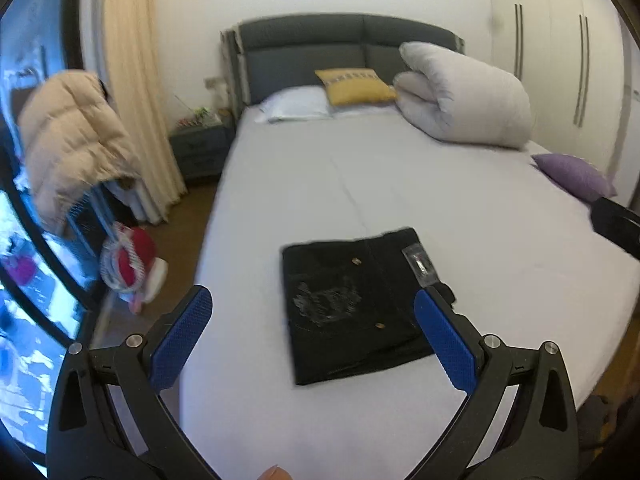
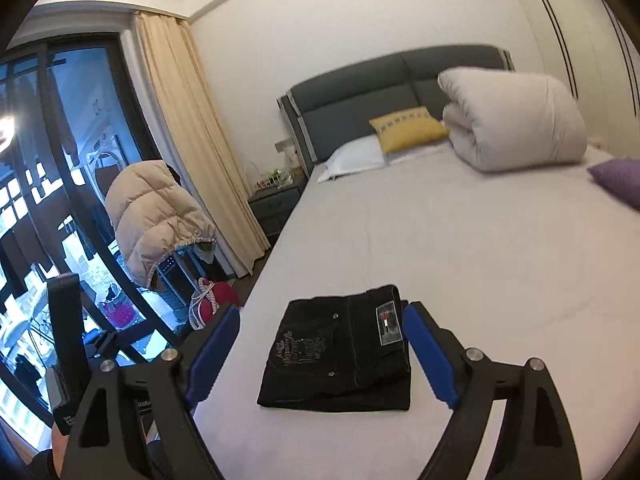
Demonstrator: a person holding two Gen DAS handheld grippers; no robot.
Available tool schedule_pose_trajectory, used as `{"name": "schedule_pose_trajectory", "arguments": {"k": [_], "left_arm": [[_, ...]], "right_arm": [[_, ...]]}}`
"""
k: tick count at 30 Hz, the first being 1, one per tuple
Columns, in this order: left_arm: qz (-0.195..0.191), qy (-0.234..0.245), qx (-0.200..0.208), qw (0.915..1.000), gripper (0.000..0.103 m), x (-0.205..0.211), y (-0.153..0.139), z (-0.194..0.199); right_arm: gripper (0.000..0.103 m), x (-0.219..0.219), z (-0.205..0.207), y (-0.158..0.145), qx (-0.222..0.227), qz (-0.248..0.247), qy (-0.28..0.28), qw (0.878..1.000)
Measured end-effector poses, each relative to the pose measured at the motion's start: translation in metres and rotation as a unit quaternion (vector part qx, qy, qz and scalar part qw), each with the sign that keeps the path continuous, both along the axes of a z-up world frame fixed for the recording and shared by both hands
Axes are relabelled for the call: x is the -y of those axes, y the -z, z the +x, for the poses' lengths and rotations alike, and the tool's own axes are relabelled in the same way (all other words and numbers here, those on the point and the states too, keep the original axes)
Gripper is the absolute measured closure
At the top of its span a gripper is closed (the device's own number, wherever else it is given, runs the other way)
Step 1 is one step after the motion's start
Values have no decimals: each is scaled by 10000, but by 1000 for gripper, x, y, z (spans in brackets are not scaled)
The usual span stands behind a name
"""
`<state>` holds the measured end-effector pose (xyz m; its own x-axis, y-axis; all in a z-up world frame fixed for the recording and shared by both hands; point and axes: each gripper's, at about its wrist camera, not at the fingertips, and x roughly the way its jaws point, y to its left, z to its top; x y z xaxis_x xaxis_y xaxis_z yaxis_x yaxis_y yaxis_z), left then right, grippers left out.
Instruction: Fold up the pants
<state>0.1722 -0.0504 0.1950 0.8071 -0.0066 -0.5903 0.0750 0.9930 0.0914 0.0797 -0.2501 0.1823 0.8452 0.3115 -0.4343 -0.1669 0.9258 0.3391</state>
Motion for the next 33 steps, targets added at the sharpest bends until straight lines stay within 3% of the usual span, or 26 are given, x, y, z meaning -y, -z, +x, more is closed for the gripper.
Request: {"name": "schedule_pose_trajectory", "arguments": {"k": [6, 9, 12, 16, 24, 33], "left_arm": [[156, -369, 851, 9956, 0, 3, -47, -64], [443, -843, 795, 9923, 0, 6, -61, -81], [177, -748, 706, 9945, 0, 5, -72, -92], [27, -739, 469, 9962, 0, 6, -72, -97], [-114, -761, 55, 9970, 0, 8, -40, -55], [-202, -787, -132, 9966, 0, 6, -19, -24]], "right_arm": [[0, -13, -45, -30, 688, -289, 1, 9972], [0, -20, -59, -42, 931, -541, 24, 9942], [0, -28, -69, -49, 1011, -787, 164, 9916], [0, -39, -65, -45, 544, -1190, 253, 9911], [0, -34, -60, -29, -41, -1056, 461, 9933], [0, -32, -57, -14, -302, -1099, 555, 9919]]}}
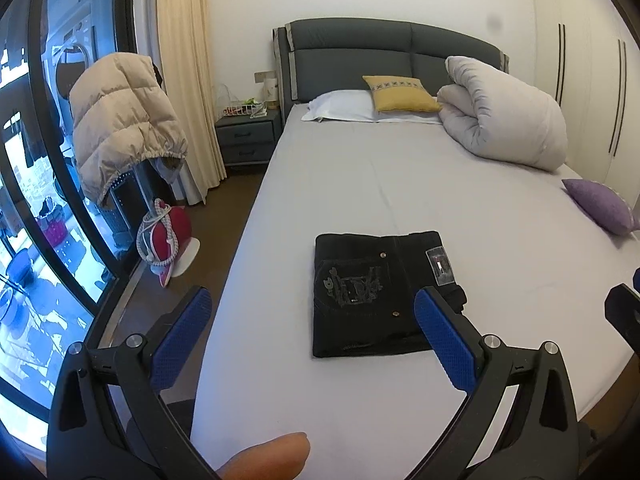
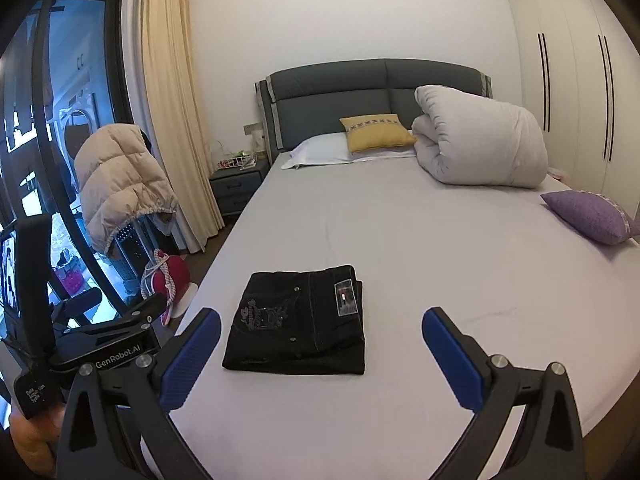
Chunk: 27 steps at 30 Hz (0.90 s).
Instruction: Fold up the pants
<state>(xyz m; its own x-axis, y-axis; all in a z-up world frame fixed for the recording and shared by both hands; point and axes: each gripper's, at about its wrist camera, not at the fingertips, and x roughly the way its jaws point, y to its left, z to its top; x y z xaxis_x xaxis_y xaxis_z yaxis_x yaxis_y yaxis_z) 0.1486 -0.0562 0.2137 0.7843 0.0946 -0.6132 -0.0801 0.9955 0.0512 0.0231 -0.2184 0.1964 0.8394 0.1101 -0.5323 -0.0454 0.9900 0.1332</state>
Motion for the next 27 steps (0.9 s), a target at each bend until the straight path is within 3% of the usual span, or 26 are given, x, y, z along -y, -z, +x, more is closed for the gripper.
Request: {"name": "schedule_pose_trajectory", "arguments": {"k": [27], "left_arm": [[-195, -41, -367, 9991, 0, -8, 39, 22]], "right_arm": [[0, 0, 19, 18, -444, -89, -38, 9990]]}}
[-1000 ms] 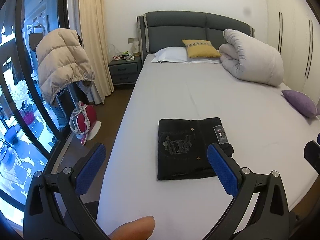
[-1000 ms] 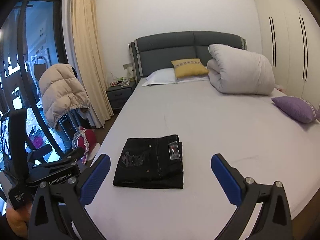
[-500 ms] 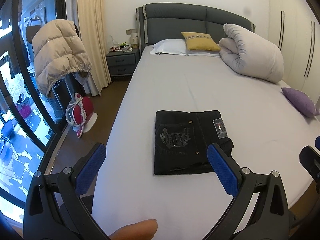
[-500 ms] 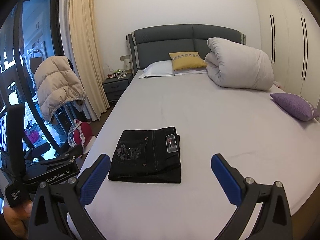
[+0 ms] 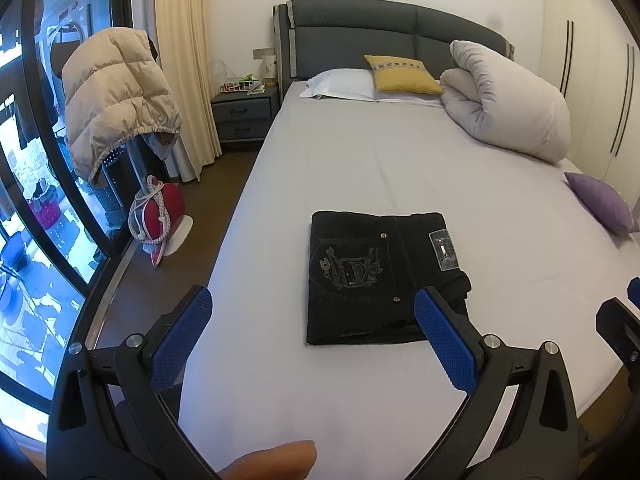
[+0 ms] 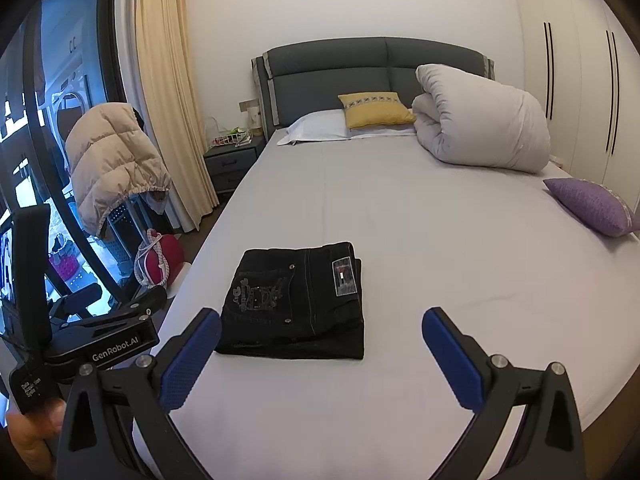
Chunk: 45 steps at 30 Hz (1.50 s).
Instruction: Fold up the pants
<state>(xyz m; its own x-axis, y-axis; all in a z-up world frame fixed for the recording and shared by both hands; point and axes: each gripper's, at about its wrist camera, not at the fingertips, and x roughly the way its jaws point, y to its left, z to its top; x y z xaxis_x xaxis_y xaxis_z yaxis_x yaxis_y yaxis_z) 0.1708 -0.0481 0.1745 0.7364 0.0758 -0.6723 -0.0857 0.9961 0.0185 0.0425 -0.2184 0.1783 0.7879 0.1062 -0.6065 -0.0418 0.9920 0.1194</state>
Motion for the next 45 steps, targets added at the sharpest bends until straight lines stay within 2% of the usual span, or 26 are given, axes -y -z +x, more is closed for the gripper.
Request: {"name": "schedule_pose_trajectory", "arguments": {"k": [17, 45], "left_arm": [[-38, 18, -92, 9999, 0, 1, 15, 5], [-55, 24, -116, 9999, 0, 0, 18, 4]], "right_arm": [[0, 1, 8, 6, -160, 10, 3, 9999], [0, 2, 9, 6, -175, 18, -5, 9998]]}}
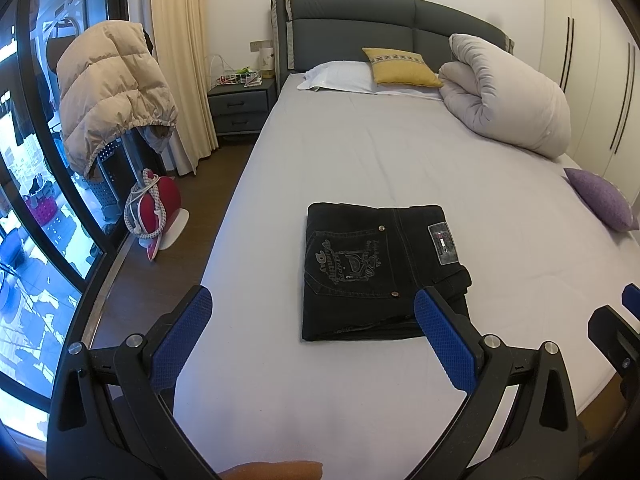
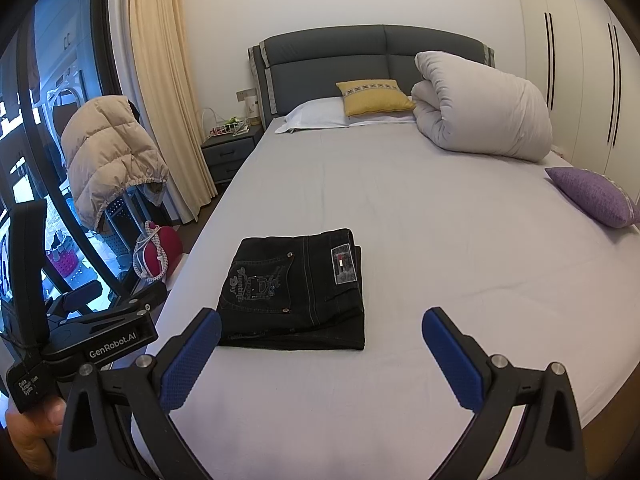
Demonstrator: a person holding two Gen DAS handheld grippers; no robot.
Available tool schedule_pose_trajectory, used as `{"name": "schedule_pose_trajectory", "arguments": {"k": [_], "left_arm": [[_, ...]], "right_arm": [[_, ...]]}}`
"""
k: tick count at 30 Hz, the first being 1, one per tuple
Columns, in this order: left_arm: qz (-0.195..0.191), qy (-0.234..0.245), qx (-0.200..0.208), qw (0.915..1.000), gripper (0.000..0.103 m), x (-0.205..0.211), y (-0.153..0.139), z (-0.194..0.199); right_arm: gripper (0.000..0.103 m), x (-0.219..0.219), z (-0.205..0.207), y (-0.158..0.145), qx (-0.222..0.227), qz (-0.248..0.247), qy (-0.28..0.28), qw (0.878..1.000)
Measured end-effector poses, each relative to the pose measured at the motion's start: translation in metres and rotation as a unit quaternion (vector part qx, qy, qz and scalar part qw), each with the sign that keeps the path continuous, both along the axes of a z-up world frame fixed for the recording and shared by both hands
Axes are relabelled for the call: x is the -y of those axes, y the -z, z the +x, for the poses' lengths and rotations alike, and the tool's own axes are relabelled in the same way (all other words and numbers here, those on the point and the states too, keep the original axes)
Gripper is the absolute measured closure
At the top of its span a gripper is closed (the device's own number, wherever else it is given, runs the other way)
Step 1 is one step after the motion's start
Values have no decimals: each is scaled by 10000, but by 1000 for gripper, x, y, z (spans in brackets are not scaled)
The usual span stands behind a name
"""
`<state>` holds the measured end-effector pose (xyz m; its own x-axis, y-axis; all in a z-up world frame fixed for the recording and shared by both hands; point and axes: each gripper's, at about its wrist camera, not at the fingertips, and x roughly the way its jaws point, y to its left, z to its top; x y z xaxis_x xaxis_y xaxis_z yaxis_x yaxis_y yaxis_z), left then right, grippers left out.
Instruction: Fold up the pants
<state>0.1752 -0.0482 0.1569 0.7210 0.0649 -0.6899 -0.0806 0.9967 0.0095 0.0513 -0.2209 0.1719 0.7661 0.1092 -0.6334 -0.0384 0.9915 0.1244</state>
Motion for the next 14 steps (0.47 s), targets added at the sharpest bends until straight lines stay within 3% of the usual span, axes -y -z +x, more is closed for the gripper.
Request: {"name": "schedule_pose_trajectory", "arguments": {"k": [14], "left_arm": [[38, -16, -79, 10000, 0, -2, 7, 1]], "right_arm": [[0, 3, -2, 8, -80, 33, -11, 10000]]}}
